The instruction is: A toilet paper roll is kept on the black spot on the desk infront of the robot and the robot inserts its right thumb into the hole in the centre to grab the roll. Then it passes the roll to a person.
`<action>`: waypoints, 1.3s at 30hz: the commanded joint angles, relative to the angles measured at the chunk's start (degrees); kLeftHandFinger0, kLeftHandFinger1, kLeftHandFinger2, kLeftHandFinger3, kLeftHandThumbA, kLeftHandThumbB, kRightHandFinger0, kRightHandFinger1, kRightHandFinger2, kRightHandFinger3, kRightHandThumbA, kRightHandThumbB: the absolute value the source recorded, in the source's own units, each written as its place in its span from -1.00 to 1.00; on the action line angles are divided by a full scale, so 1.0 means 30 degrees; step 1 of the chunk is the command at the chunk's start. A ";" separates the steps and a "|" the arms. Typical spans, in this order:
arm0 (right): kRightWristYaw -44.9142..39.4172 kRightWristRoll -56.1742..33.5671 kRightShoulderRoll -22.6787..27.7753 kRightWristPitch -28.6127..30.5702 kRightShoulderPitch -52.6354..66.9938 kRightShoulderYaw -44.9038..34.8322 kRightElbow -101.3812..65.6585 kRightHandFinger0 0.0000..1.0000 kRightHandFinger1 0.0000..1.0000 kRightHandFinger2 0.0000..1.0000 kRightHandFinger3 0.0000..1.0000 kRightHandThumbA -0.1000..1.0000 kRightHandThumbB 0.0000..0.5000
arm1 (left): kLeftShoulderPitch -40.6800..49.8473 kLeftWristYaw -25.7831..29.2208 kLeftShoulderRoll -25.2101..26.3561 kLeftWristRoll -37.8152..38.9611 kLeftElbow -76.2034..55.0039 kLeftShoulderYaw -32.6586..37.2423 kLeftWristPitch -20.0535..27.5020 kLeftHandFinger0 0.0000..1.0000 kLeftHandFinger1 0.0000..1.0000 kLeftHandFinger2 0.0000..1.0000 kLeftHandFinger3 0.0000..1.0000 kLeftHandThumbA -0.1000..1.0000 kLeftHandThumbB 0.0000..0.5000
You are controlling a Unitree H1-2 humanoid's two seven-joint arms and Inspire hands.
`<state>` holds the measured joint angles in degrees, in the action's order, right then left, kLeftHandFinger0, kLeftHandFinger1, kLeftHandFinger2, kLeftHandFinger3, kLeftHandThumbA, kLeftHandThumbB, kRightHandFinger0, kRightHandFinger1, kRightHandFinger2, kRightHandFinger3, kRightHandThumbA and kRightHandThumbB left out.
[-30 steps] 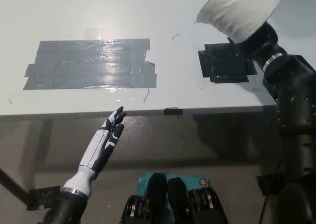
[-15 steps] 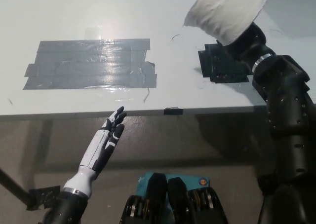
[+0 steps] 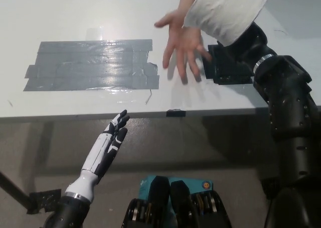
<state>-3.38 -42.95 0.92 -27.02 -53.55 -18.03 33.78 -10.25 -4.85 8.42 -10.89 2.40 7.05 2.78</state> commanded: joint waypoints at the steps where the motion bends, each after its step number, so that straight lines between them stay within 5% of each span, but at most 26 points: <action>1: -0.0150 0.0375 0.0247 0.0122 -0.1959 0.0129 -0.0559 -1.00 -0.36 0.35 0.96 -1.00 -0.33 | -0.0335 -0.0265 0.0225 -0.0132 -0.0568 0.0104 0.0103 1.00 1.00 1.00 1.00 1.00 -0.96; 4: 0.0079 0.1781 0.0562 0.1004 -0.2312 0.0768 0.0231 -1.00 -0.37 0.46 0.89 -1.00 -0.50 | -0.0410 -0.0289 0.0260 -0.0069 -0.0540 0.0078 0.0104 1.00 1.00 1.00 1.00 1.00 -0.94; 9: 0.1194 0.5285 0.1754 0.2287 -0.3221 0.2809 0.2383 -1.00 -0.14 0.75 0.96 -1.00 -0.34 | -0.0465 -0.0385 0.0275 -0.0062 -0.0568 0.0139 -0.0054 1.00 1.00 1.00 1.00 1.00 -0.90; 12: 0.1079 0.6585 0.2358 0.3194 -0.3652 0.3980 0.3482 -1.00 -0.04 0.88 1.00 -1.00 -0.47 | -0.0472 -0.0403 0.0283 -0.0037 -0.0558 0.0146 -0.0030 1.00 1.00 1.00 1.00 1.00 -0.91; 13: 0.1474 0.7643 0.2665 0.3548 -0.4002 0.4850 0.4064 -0.95 0.05 0.92 1.00 -1.00 -0.33 | -0.0533 -0.0373 0.0296 -0.0073 -0.0523 0.0140 0.0032 1.00 1.00 1.00 1.00 1.00 -0.93; 19: 0.1928 1.2908 0.4154 0.5027 -0.5512 1.0073 0.6509 -0.77 0.29 0.92 0.86 -1.00 -0.36 | -0.0657 -0.0395 0.0300 -0.0044 -0.0524 0.0127 -0.0003 1.00 1.00 1.00 1.00 0.96 -0.94; 28: 0.2747 1.4560 0.3627 0.5843 -0.7025 1.2840 0.8913 -0.78 0.18 0.82 0.59 -1.00 -0.28 | -0.0735 -0.0441 0.0340 -0.0020 -0.0570 0.0084 -0.0252 1.00 1.00 1.00 1.00 0.92 -0.90; 30: 0.3017 1.4981 0.3286 0.5799 -0.7237 1.3407 0.9296 -0.20 0.12 0.65 0.46 -1.00 -0.27 | -0.0708 -0.0433 0.0262 0.0017 -0.0592 0.0092 -0.0341 1.00 1.00 1.00 1.00 0.87 -0.90; 31: 0.3165 1.5161 0.3016 0.5912 -0.7284 1.3640 0.9492 -0.38 -0.11 0.53 0.42 -1.00 -0.30 | -0.0687 -0.0464 0.0257 0.0056 -0.0590 0.0096 -0.0391 1.00 1.00 1.00 1.00 0.85 -0.90; 34: 0.3249 1.5138 0.2636 0.6075 -0.7302 1.3712 0.9670 -0.95 -0.30 0.50 0.42 -1.00 -0.26 | -0.0723 -0.0553 0.0240 0.0142 -0.0645 0.0122 -0.0518 1.00 1.00 1.00 1.00 0.81 -0.91; 35: 0.3299 1.5297 0.2409 0.6136 -0.7343 1.3883 0.9802 -0.92 -0.15 0.63 0.44 -1.00 -0.26 | -0.0733 -0.0570 0.0238 0.0155 -0.0700 0.0118 -0.0625 1.00 1.00 1.00 1.00 0.81 -0.91; 36: 0.3298 1.5537 0.2301 0.6206 -0.7376 1.4106 0.9882 -0.55 0.29 1.00 0.71 -1.00 -0.20 | -0.0751 -0.0596 0.0270 0.0144 -0.0773 0.0121 -0.0682 1.00 1.00 1.00 1.00 0.80 -0.94; 37: 0.3280 1.5851 0.2214 0.6314 -0.7431 1.4331 1.0016 -0.23 0.56 1.00 0.87 -1.00 0.12 | -0.0765 -0.0640 0.0301 0.0133 -0.0838 0.0115 -0.0705 1.00 1.00 1.00 1.00 0.79 -0.95; 38: 0.2988 1.5850 0.2117 0.6362 -0.7556 1.4376 1.0206 0.03 0.58 1.00 0.89 -0.86 0.07 | -0.0814 -0.0644 0.0317 0.0109 -0.0827 0.0090 -0.0684 1.00 1.00 1.00 1.00 0.78 -0.96; 39: 0.2515 1.5809 0.2020 0.6301 -0.7725 1.4356 1.0373 -0.05 0.41 0.90 1.00 -0.67 0.18 | -0.0876 -0.0639 0.0331 0.0073 -0.0868 0.0062 -0.0769 1.00 1.00 1.00 1.00 0.77 -0.96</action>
<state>4.03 -1.78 8.74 -14.34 -70.46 23.82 64.39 -11.06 -5.51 8.47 -10.70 2.05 7.21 1.56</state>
